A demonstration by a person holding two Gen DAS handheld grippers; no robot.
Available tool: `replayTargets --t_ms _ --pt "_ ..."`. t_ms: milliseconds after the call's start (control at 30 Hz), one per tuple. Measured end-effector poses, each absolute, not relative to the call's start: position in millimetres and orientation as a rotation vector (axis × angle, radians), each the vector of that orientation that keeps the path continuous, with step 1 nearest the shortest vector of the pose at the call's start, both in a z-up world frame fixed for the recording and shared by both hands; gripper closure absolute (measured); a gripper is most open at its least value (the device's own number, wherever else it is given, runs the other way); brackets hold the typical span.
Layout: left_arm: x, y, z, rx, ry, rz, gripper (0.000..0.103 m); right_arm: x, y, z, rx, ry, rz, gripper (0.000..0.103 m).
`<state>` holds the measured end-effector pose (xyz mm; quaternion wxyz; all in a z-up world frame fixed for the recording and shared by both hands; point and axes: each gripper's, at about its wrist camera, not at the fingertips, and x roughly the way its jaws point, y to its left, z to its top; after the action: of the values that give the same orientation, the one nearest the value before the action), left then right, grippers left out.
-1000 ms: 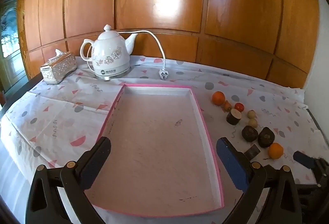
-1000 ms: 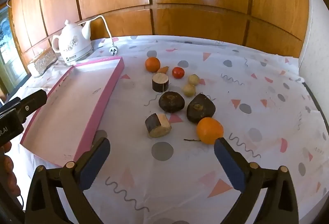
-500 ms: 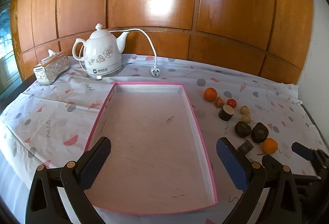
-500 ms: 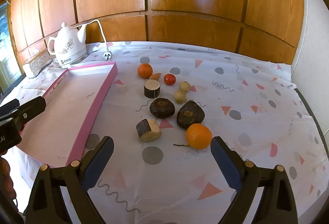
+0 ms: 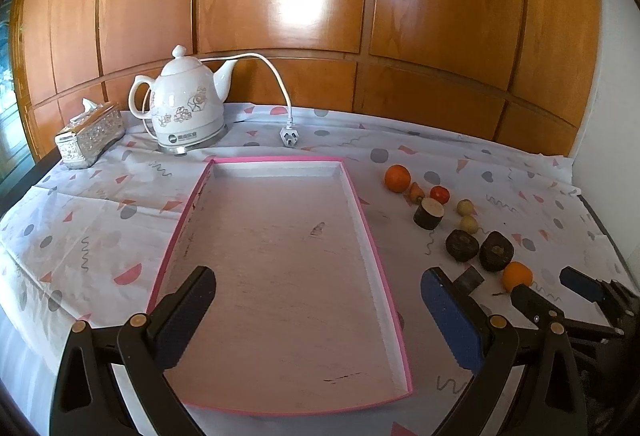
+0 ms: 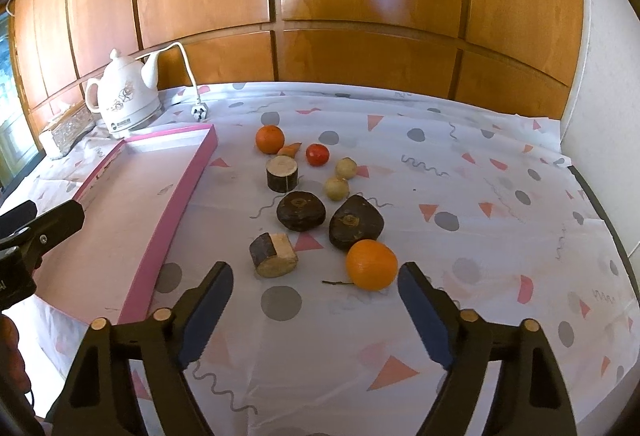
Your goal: Organize fruits
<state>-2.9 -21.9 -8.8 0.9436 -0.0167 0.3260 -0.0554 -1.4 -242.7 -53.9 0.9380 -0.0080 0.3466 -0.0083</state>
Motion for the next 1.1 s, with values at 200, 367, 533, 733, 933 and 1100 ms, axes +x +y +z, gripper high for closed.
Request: replayTargets --t_ms 200,367,533,733,933,1100 --pt "-2 -28 -9 -0.015 0.671 -0.126 0.000 -1 -252 -54 -0.012 0.711 -0.027 0.025" --pt "-2 -35 -10 0.004 0.675 -0.155 0.000 2 -270 -59 0.019 0.743 -0.040 0.044" --pt "3 -46 -14 0.015 0.705 -0.230 0.000 5 -294 -67 0.046 0.782 -0.051 0.059" --pt "12 -68 -19 0.064 0.759 -0.366 0.009 9 -320 -78 0.087 0.820 -0.055 0.059" --pt "22 -96 -22 0.077 0.820 -0.489 0.022 22 -318 -84 0.096 0.835 0.017 0.059" --pt "35 -123 -27 0.098 0.852 -0.540 0.030 38 -308 -88 0.094 0.829 0.077 0.059"
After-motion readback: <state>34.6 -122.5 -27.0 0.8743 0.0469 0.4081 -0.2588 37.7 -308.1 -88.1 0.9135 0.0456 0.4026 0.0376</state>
